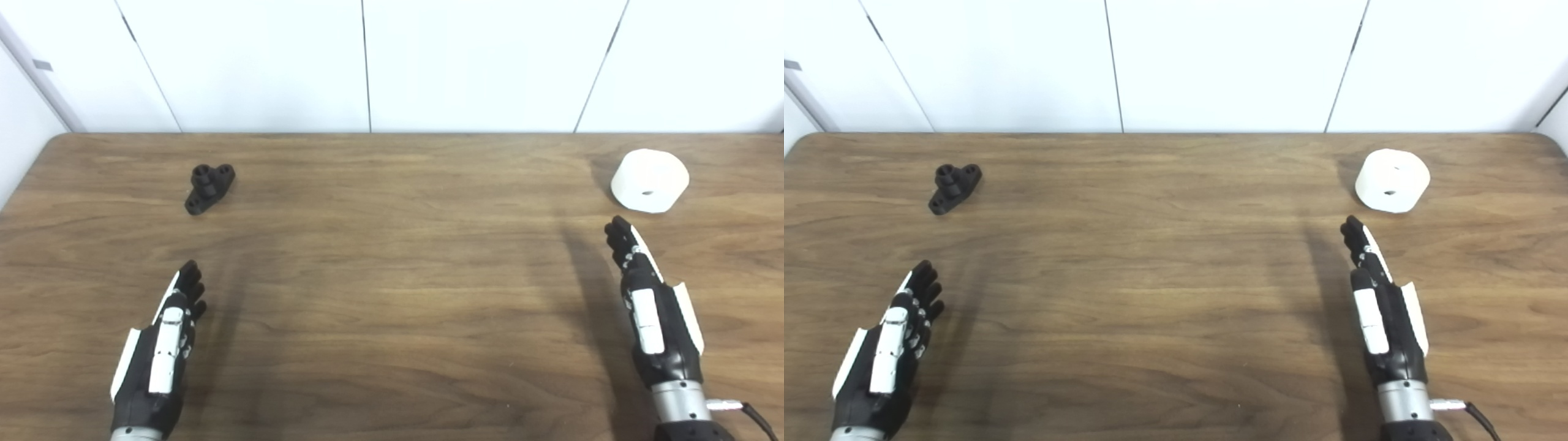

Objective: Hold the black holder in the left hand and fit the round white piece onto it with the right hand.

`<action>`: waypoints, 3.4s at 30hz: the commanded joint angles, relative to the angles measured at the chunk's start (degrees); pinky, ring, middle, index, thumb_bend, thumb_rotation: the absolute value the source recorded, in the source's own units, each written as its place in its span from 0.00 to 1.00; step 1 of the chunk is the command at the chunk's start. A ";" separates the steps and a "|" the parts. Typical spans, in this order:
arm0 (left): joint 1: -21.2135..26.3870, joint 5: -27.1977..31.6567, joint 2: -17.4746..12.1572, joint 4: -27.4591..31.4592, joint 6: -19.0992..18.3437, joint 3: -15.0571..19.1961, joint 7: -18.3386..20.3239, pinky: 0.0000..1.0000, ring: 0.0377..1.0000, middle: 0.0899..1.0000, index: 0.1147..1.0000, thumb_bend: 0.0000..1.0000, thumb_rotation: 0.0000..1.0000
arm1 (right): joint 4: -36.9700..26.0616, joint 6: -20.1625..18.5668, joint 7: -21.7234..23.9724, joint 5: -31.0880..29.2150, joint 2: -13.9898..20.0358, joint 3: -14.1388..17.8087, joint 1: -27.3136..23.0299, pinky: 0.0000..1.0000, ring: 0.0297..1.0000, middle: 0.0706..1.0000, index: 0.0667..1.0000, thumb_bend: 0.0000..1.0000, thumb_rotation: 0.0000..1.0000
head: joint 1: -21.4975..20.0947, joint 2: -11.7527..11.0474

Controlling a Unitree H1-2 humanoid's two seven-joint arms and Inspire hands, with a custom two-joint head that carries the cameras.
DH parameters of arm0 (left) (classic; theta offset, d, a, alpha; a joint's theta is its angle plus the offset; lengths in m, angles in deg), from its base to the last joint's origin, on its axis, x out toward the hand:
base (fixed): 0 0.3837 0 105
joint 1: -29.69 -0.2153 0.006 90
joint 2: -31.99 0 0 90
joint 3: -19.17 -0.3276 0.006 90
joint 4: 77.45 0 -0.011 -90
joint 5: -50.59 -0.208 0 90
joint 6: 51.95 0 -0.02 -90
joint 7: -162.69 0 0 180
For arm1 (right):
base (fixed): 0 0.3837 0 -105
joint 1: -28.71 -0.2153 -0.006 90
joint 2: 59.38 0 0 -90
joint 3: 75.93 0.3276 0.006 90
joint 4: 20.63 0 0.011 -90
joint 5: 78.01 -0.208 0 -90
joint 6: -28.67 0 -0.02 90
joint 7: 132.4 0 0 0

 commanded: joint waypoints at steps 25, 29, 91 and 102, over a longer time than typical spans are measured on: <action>-0.59 -0.81 1.18 0.09 4.54 -1.10 0.02 1.00 1.00 1.00 1.00 0.30 1.00 | -0.28 2.82 0.59 -1.93 0.89 0.76 6.17 1.00 0.97 0.95 0.95 0.56 1.00 | 10.52 -2.85; -0.37 -1.15 2.55 -2.49 8.67 -1.54 -0.38 1.00 1.00 1.00 0.97 0.30 0.99 | 0.67 3.16 1.35 -3.22 1.37 1.63 5.76 1.00 0.97 0.95 0.96 0.55 1.00 | 13.97 -4.55; 22.85 -23.88 -11.21 -3.20 -4.89 4.66 -8.79 0.90 0.91 0.90 0.84 0.82 0.32 | 2.99 2.33 3.79 -7.99 -0.20 3.58 4.92 0.89 0.88 0.87 0.87 0.64 0.86 | 17.23 -9.31; 30.55 -36.70 -16.48 -11.58 -9.38 -0.43 -8.16 0.99 0.95 0.91 0.81 0.83 0.34 | 2.86 2.65 3.63 -7.56 -0.17 3.44 4.97 0.86 0.88 0.87 0.87 0.68 0.87 | 17.22 -9.13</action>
